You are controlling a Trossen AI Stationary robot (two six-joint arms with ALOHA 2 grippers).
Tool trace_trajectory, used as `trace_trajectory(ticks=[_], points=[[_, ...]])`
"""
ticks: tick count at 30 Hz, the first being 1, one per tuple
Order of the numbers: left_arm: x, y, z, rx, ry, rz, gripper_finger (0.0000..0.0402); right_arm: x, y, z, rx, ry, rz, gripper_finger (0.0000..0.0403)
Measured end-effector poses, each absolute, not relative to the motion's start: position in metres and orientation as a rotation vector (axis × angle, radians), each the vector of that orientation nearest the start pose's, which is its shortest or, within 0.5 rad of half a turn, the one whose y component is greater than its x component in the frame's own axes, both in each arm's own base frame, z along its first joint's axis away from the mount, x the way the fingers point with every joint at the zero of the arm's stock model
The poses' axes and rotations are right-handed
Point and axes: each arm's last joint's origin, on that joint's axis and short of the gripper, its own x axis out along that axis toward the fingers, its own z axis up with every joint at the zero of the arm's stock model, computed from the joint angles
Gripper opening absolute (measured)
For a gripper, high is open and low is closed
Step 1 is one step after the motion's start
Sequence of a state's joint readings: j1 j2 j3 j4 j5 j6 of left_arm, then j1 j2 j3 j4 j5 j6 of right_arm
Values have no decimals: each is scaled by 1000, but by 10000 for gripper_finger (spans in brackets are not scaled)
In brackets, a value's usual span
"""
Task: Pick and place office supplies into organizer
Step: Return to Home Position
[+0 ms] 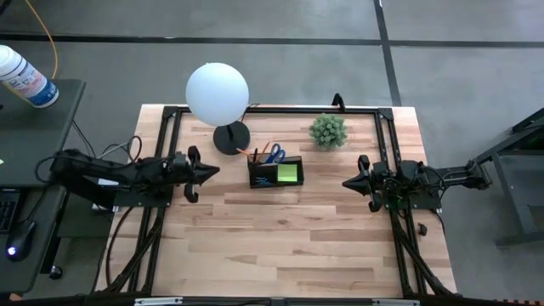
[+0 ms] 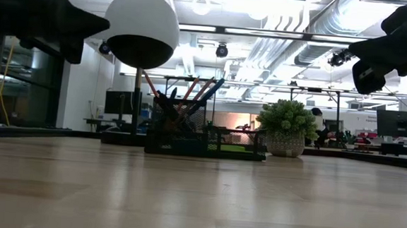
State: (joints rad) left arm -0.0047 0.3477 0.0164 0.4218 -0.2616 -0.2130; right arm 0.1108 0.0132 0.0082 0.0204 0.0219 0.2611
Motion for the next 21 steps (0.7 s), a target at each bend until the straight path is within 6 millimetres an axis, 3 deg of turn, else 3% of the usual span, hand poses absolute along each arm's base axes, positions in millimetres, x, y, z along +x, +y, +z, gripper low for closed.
trace_trajectory(ticks=[9,17,21], points=[[117,20,176,-201,-107,256,3,97,10,167,262,-4,90,0],[116,25,160,-349,56,203,3,97,10,167,262,-4,91,0],[116,25,160,-372,52,185,3,97,10,167,262,-4,91,0]])
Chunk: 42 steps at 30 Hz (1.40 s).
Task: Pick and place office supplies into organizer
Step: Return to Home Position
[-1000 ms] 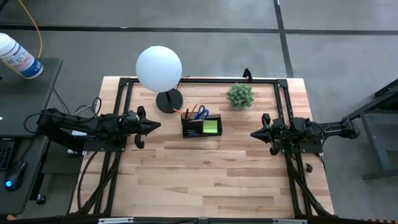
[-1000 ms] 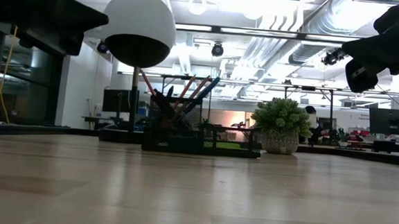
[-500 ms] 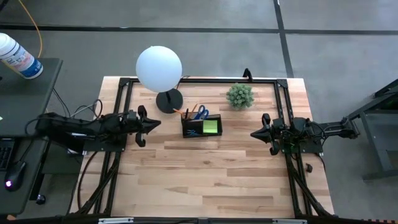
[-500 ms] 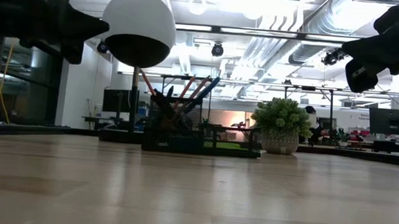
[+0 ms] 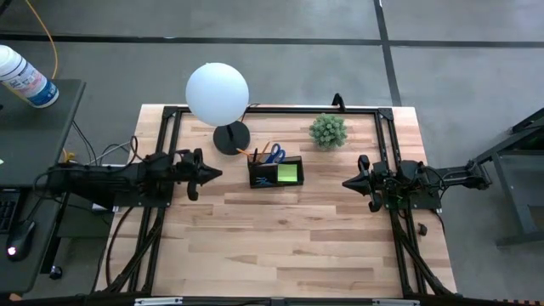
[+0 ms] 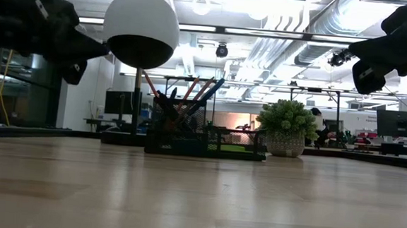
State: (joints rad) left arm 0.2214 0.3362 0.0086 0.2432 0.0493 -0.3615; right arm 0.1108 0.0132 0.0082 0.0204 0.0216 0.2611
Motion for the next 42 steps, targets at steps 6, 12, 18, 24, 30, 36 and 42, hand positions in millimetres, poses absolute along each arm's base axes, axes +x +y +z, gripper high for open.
trace_trajectory(ticks=[6,12,18,24,30,36,42], points=[[110,23,169,-328,-32,171,3,97,10,167,262,-4,91,0],[101,22,167,-335,-28,188,3,97,10,167,262,-4,91,0],[95,22,168,-335,-64,235,3,97,10,167,262,-4,91,0],[96,23,167,-328,-52,280,3,97,10,167,262,-4,91,0],[96,22,167,-352,-43,227,3,97,10,167,262,-4,91,0],[96,21,166,-397,-39,209,3,97,10,167,262,-4,91,0],[96,21,166,-397,-39,209,3,97,10,167,262,-4,91,0]])
